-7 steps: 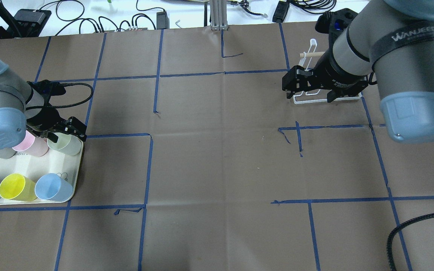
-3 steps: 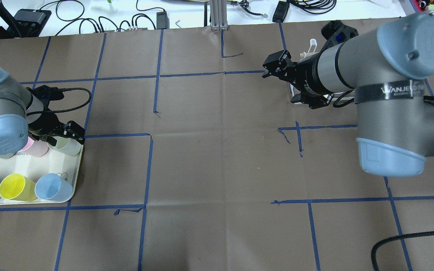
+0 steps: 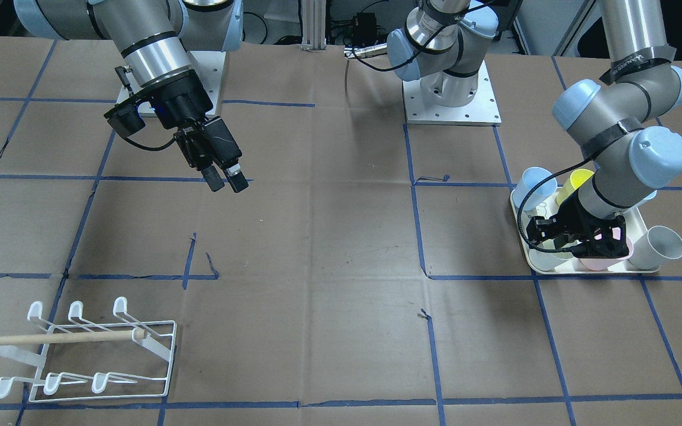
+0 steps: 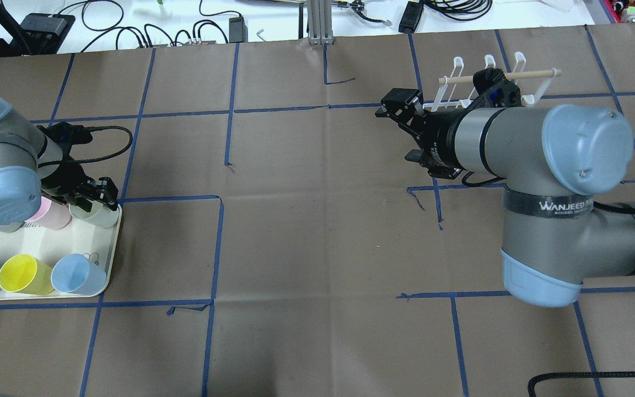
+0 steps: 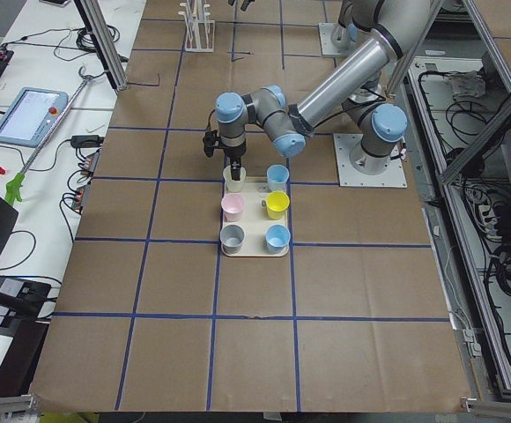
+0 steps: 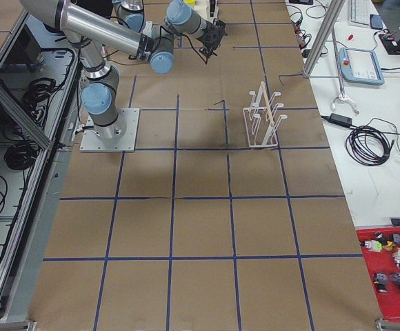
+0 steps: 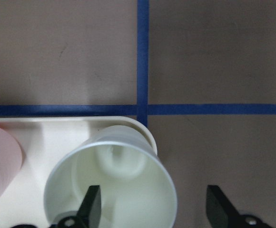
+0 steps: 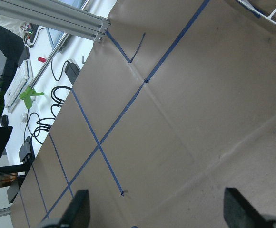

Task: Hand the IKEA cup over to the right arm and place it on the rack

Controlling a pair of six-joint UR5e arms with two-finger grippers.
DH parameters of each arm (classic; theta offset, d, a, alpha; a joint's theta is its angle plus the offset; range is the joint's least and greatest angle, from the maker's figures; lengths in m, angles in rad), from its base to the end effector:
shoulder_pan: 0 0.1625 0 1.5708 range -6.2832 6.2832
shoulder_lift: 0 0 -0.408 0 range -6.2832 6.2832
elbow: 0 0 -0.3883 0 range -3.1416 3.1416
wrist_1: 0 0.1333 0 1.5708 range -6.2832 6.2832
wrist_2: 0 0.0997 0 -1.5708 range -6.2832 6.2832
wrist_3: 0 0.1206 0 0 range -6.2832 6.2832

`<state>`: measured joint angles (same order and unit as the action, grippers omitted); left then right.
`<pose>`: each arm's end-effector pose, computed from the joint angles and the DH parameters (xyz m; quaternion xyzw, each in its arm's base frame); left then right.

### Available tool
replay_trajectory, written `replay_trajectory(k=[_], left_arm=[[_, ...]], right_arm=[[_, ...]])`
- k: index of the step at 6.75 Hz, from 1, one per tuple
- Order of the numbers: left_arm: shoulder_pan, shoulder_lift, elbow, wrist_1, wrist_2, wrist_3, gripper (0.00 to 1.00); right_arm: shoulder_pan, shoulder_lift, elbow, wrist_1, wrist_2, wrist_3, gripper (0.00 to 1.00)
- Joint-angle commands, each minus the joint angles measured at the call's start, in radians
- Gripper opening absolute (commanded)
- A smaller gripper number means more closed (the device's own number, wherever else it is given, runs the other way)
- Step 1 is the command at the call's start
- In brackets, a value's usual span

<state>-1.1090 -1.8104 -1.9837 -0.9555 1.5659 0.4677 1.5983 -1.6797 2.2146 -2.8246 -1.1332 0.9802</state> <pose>0.1031 -0.5077 0.1989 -0.0029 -0.9998 -0.0155 0.0105 0.1963 -0.4314 0.3536 0.3511 0.8471 -0.2026 0.3437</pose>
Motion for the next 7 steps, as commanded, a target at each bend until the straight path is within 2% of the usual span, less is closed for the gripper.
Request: replay_trajectory(k=[1,2,4,5,7], left_arm=[[0.0,0.008,0.006,0.001,0.0,0.025,0.0],[0.0,0.02,0.009,0.001,-0.004,0.025,0.0],[-0.012,0.089,0.043,-0.047,-0.007,0.02,0.0],[-0.017,0.142,0.083,-0.152,-0.007,0.014,0.0],[-0.032,0.18,0.252,-0.382,-0.006,0.011,0.0]], right_arm=[[0.0,0.024,0.027,-0.117,0.046,0.073,1.0],[0.0,0.05,0.027,-0.151,0.046,0.074,1.0],[0.002,0.156,0.025,-0.321,0.046,0.08,1.0],[0.002,0.188,0.027,-0.393,0.046,0.124,1.0],[0.002,0.195,0.027,-0.42,0.046,0.146,1.0]])
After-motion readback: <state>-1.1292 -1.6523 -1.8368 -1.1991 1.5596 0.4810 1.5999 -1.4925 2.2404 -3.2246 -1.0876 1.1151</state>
